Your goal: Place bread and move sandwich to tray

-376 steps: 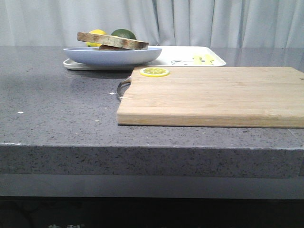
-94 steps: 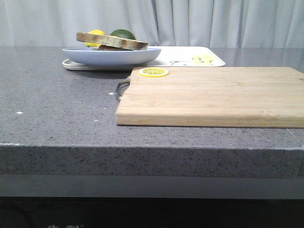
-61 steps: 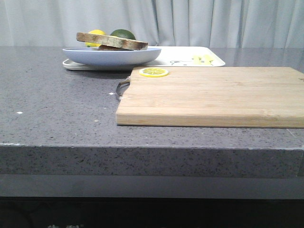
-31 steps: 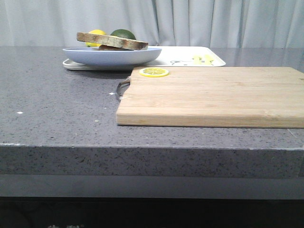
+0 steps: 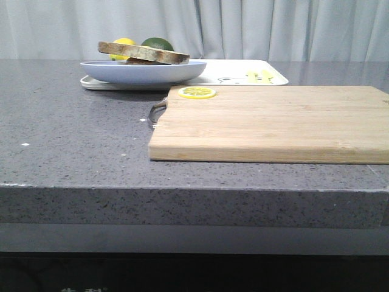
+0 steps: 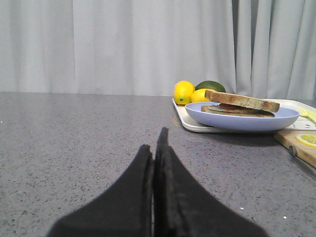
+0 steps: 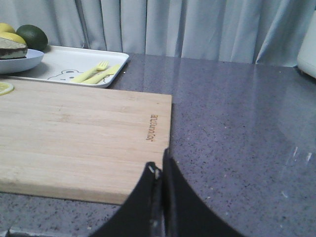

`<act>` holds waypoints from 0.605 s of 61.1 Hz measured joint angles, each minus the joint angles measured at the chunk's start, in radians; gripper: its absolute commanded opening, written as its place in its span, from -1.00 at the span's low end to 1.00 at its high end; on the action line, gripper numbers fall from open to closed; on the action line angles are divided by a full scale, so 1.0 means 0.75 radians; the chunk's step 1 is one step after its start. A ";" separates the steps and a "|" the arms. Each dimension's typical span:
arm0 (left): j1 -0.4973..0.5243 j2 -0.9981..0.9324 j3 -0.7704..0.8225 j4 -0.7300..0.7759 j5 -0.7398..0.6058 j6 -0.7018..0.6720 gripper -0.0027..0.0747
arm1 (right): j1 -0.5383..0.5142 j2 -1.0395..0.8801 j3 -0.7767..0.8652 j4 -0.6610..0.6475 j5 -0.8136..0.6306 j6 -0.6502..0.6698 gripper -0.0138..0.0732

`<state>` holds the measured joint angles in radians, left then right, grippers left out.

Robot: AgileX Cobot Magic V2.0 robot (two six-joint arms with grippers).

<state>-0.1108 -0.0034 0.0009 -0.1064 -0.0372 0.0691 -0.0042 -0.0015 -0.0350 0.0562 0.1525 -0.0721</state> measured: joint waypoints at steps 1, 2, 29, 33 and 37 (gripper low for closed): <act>0.000 0.000 0.000 0.000 0.000 0.000 -0.98 | 0.000 -0.003 0.013 0.000 -0.010 0.000 -0.96; 0.000 0.000 0.000 0.000 0.000 0.000 -0.98 | 0.000 -0.006 0.026 0.000 -0.018 0.000 -0.96; 0.000 0.000 0.000 -0.001 0.000 0.000 -0.98 | 0.000 -0.009 0.083 -0.001 -0.096 0.000 -0.96; 0.000 0.000 0.000 -0.001 0.000 0.000 -0.98 | 0.000 -0.009 0.083 -0.003 -0.096 0.000 -0.96; 0.000 0.000 0.000 -0.001 0.000 0.000 -0.98 | 0.000 -0.009 0.083 -0.003 -0.096 0.000 -0.96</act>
<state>-0.1108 -0.0034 0.0009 -0.1073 -0.0372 0.0691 -0.0042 -0.0081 0.0275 0.0540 0.0807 -0.0721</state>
